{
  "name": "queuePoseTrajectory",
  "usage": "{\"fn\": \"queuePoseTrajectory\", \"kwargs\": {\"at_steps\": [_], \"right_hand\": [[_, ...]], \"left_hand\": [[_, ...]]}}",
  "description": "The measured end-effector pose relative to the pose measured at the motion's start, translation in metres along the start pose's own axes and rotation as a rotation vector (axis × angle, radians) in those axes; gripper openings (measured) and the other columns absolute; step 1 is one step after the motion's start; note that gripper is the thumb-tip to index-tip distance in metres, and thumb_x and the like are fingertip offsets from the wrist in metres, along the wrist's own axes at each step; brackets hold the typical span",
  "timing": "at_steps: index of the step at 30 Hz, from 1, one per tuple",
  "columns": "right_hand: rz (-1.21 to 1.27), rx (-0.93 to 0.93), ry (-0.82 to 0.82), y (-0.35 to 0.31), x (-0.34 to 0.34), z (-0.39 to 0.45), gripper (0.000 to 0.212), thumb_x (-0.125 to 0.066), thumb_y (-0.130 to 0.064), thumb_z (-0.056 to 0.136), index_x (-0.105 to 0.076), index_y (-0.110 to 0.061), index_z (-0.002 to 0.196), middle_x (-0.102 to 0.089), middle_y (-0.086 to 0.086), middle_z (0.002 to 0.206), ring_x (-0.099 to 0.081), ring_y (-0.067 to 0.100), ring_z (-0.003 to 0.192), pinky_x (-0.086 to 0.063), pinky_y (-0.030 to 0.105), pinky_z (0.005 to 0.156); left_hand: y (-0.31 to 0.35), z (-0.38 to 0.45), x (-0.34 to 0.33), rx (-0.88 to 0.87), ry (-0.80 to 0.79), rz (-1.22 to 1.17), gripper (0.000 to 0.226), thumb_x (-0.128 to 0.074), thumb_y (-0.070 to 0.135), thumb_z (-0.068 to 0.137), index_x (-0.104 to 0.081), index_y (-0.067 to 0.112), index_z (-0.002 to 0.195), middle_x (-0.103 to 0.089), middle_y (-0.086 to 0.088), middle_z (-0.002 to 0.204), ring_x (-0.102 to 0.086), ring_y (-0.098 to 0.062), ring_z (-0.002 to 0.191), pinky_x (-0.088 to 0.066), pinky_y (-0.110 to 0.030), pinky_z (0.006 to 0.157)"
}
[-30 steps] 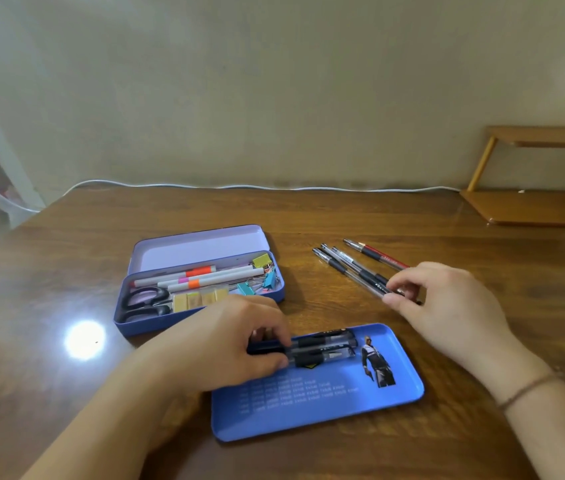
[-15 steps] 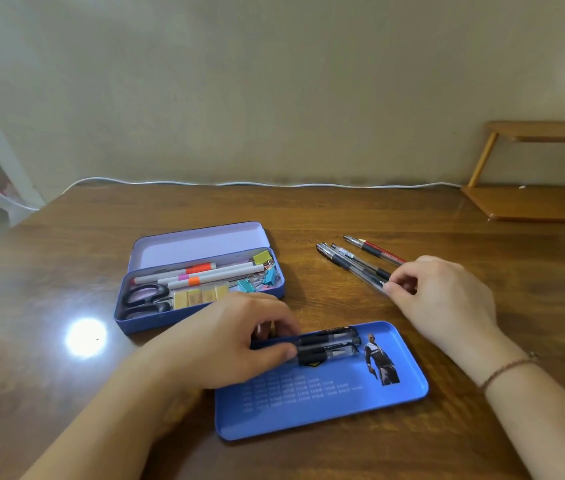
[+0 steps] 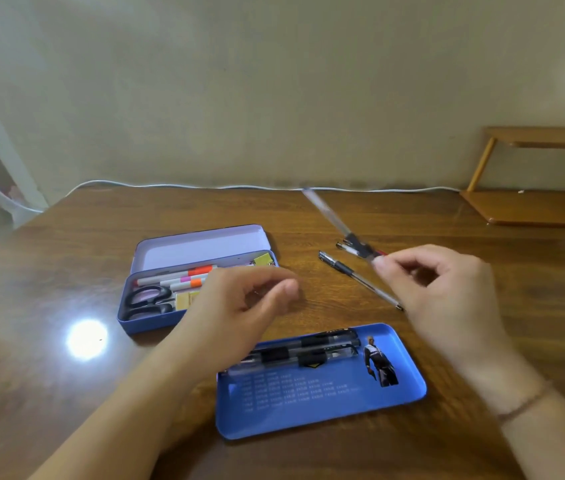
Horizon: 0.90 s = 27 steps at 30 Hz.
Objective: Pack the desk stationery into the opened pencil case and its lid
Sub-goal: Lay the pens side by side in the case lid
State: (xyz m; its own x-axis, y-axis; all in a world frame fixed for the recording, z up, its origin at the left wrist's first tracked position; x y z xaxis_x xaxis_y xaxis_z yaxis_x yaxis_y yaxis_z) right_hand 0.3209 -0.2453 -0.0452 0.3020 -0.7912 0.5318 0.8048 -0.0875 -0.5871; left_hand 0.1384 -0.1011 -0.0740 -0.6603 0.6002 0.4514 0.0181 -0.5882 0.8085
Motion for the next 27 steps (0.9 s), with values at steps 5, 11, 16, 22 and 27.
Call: {"fn": "queuePoseTrajectory", "kwargs": {"at_steps": [5, 11, 16, 22, 27], "right_hand": [[0.008, 0.352, -0.223, -0.045, -0.030, -0.034, 0.020, -0.068, -0.040, 0.085, -0.076, -0.022, 0.086, -0.067, -0.012, 0.082, -0.060, 0.008, 0.078, -0.050, 0.030, 0.065], [-0.231, 0.621, 0.029, -0.038, -0.006, -0.020, 0.035, -0.068, -0.031, 0.088, -0.067, -0.019, 0.122, -0.058, 0.004, 0.130, -0.049, 0.031, 0.113, -0.040, 0.036, 0.095], [-0.262, 0.637, -0.183, -0.024, -0.006, -0.018, 0.019, -0.063, -0.038, 0.089, -0.077, -0.029, 0.098, -0.067, -0.011, 0.096, -0.051, 0.024, 0.097, -0.035, 0.038, 0.079], [-0.201, 0.445, -0.559, -0.007, -0.019, -0.025, 0.031, -0.053, -0.061, 0.081, -0.073, -0.045, 0.099, -0.055, -0.026, 0.085, -0.045, 0.008, 0.089, -0.041, 0.033, 0.072], [-0.258, 0.393, -0.671, -0.006, -0.030, -0.032, 0.033, -0.056, -0.063, 0.078, -0.069, -0.049, 0.105, -0.053, -0.028, 0.087, -0.041, 0.001, 0.092, -0.041, 0.024, 0.073]], "left_hand": [[0.008, -0.001, -0.005, 0.016, -0.004, -0.257, 0.031, -0.054, 0.043, 0.095, -0.071, 0.018, 0.101, -0.075, -0.004, 0.088, -0.072, -0.020, 0.081, -0.058, -0.029, 0.069], [0.016, -0.010, -0.002, 0.069, -0.426, -0.119, 0.032, -0.044, 0.036, 0.100, -0.069, 0.016, 0.106, -0.050, 0.004, 0.059, -0.042, -0.011, 0.054, -0.037, -0.022, 0.057], [0.020, -0.012, -0.001, 0.090, -0.549, 0.018, 0.034, -0.043, 0.034, 0.101, -0.070, 0.015, 0.098, -0.057, 0.000, 0.067, -0.050, -0.019, 0.060, -0.042, -0.032, 0.060], [-0.009, -0.003, 0.029, 0.075, -0.323, 0.358, 0.018, -0.067, 0.023, 0.090, -0.072, 0.040, 0.089, -0.068, 0.017, 0.087, -0.063, -0.008, 0.083, -0.048, -0.021, 0.070], [-0.016, -0.006, 0.026, 0.121, -0.461, 0.438, 0.014, -0.072, 0.028, 0.085, -0.074, 0.038, 0.094, -0.063, 0.011, 0.081, -0.060, -0.013, 0.079, -0.052, -0.034, 0.070]]}}
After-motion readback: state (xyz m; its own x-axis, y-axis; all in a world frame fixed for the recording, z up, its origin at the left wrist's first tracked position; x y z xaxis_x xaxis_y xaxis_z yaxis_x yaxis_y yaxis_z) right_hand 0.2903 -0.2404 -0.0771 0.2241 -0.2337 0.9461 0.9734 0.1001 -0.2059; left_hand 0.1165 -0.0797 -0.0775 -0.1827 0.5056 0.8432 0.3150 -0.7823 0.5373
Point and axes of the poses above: each hand's wrist, its own z-axis towards the middle knuckle, its own x-axis out of the back of the hand, y = z × x, the point moved 3 cm from there along z, towards the middle knuckle
